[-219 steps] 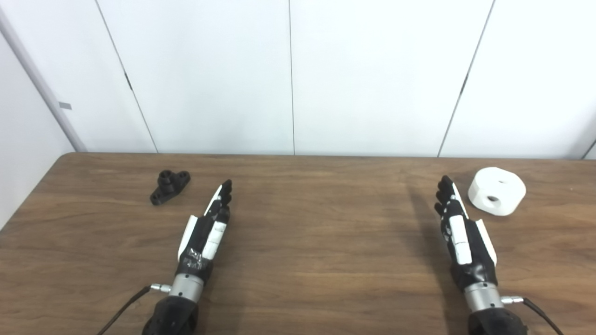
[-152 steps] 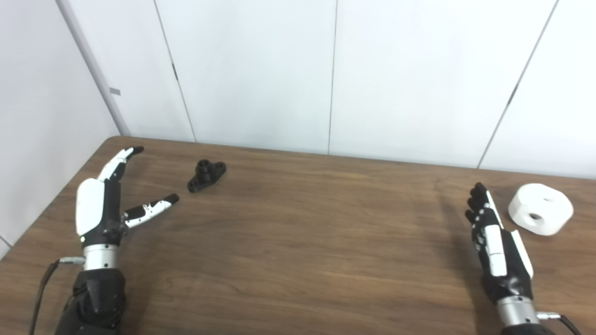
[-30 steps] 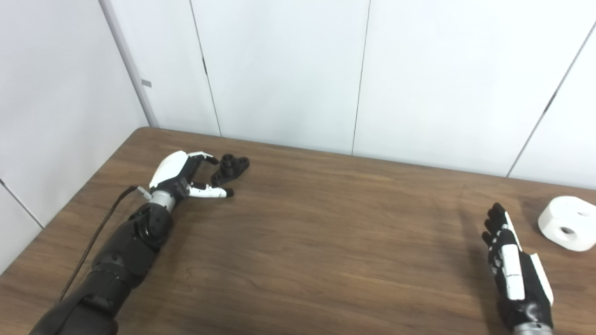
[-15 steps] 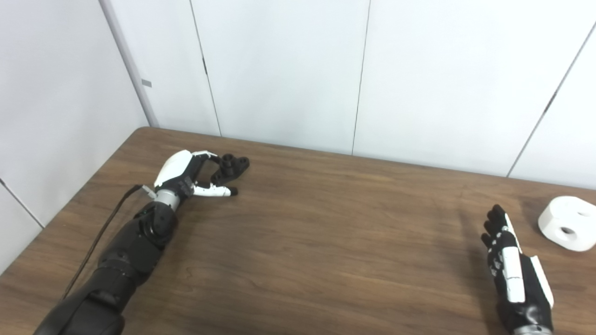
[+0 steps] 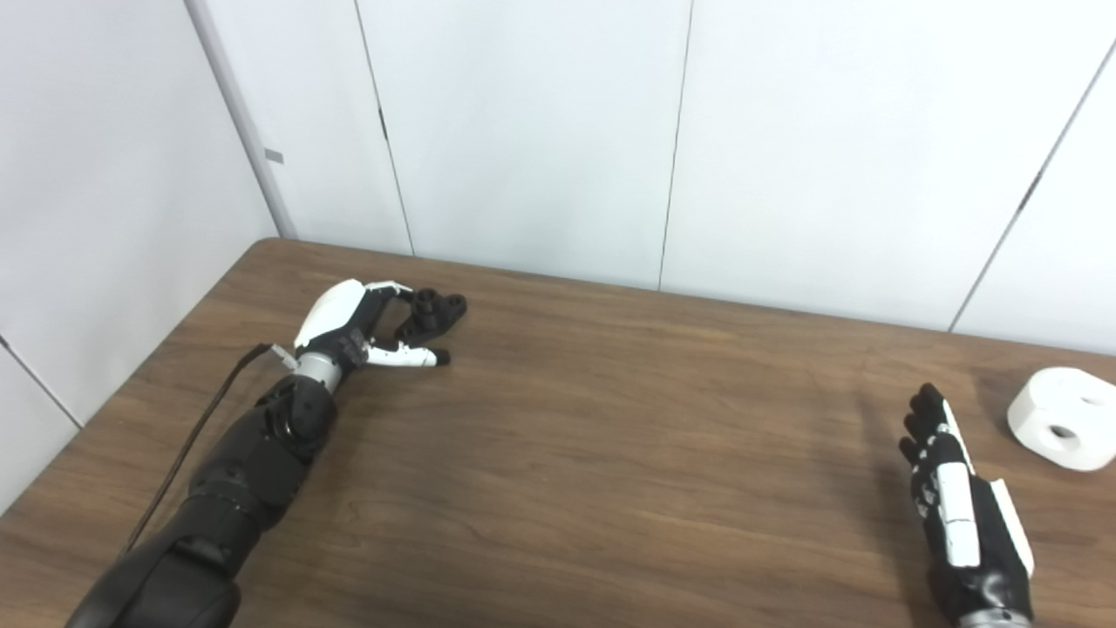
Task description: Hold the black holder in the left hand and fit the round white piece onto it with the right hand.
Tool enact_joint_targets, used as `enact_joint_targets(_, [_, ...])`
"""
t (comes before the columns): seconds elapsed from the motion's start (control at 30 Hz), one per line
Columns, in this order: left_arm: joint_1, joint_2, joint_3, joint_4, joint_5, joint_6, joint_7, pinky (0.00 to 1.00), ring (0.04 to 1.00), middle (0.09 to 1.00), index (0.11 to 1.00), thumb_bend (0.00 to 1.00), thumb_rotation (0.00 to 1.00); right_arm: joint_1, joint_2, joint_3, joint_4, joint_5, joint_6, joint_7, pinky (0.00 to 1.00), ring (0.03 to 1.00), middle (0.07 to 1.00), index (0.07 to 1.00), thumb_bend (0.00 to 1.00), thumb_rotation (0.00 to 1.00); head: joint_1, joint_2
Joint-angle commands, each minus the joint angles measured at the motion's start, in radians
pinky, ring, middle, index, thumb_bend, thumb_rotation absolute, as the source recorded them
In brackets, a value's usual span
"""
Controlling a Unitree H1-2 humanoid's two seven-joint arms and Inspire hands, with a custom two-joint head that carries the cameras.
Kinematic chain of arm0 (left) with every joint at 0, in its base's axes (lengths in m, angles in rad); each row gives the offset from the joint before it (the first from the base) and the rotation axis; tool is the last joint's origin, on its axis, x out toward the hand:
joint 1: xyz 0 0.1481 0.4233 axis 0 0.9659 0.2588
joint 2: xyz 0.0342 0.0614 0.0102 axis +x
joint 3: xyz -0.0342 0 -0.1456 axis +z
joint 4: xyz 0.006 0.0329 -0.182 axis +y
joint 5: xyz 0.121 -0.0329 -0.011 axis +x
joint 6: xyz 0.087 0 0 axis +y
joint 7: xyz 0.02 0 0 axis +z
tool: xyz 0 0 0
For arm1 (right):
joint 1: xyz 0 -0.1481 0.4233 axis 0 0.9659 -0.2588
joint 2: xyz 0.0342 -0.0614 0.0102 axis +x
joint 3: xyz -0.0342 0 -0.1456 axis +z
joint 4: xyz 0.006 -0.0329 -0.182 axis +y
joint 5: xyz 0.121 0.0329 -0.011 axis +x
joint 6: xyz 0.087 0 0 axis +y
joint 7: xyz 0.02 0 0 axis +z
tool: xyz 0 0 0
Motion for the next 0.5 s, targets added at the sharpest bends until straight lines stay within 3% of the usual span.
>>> enact_joint_targets(0.0, [-0.036, 0.0, -0.022, 0.033, 0.026, -0.045, 0.031, 0.91, 0.89, 0.786, 0.509, 0.57, 0.07, -0.02, 0.003, -0.001, -0.032, 0.008, -0.034, -0.004, 1.0, 1.0, 1.0, 1.0, 0.53, 1.0, 0.003, 0.001])
enact_joint_targets(0.13, [-0.042, 0.006, -0.036, 0.04, 0.029, -0.072, 0.046, 0.95, 0.883, 0.742, 0.485, 0.52, 0.05, -0.022, 0.005, -0.008, -0.038, 0.018, -0.025, -0.006, 1.0, 1.0, 1.0, 1.0, 0.53, 1.0, 0.006, 0.0])
enact_joint_targets(0.47, [-0.042, 0.015, -0.041, -0.006, 0.023, -0.086, 0.049, 0.96, 0.889, 0.744, 0.484, 0.52, 0.05, -0.032, 0.004, -0.013, -0.044, 0.009, -0.036, -0.018, 1.0, 1.0, 1.0, 1.0, 0.57, 1.0, 0.01, 0.002])
